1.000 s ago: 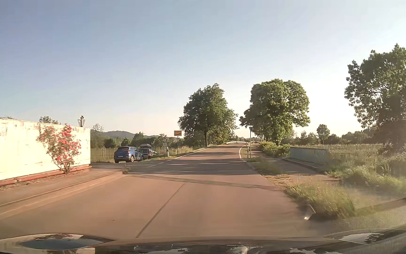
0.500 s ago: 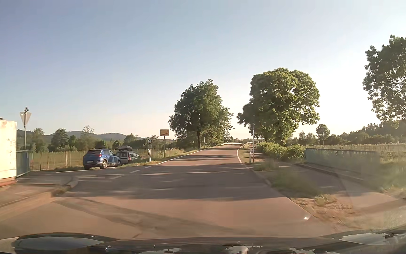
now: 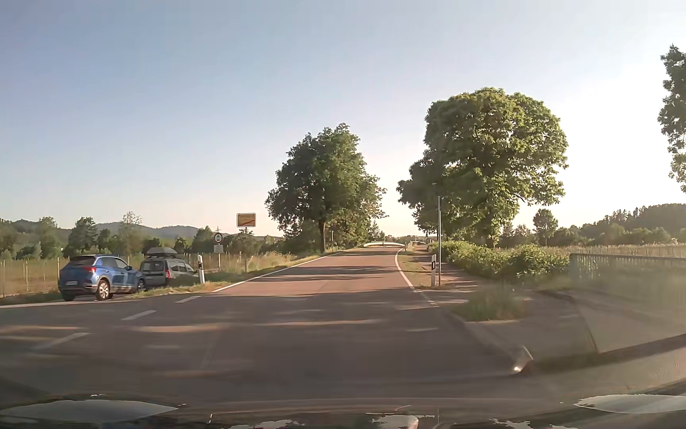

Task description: Follow the waypoints while adhering to traffic rules and regulations

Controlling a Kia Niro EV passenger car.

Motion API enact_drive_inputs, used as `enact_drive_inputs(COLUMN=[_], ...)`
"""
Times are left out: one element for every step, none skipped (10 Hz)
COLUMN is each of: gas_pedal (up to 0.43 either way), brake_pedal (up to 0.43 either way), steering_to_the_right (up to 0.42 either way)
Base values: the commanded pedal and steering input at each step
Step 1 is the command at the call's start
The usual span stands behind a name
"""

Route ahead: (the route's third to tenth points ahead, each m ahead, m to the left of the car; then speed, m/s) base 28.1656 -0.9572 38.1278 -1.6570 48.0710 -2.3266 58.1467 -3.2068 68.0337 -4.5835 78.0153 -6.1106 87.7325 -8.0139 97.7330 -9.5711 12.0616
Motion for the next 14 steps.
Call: enact_drive_inputs(gas_pedal=[0.177, 0.177, 0.177, 0.177, 0.177, 0.177, 0.177, 0.177, 0.177, 0.177, 0.189, 0.197, 0.197, 0.209], brake_pedal=[0.0, 0.0, 0.0, 0.0, 0.0, 0.0, 0.0, 0.0, 0.0, 0.0, 0.0, 0.0, 0.0, 0.0], steering_to_the_right=[0.018, 0.017, 0.012, 0.01, 0.009, 0.009, 0.009, 0.009, 0.008, 0.008, 0.008, 0.007, 0.007, 0.007])
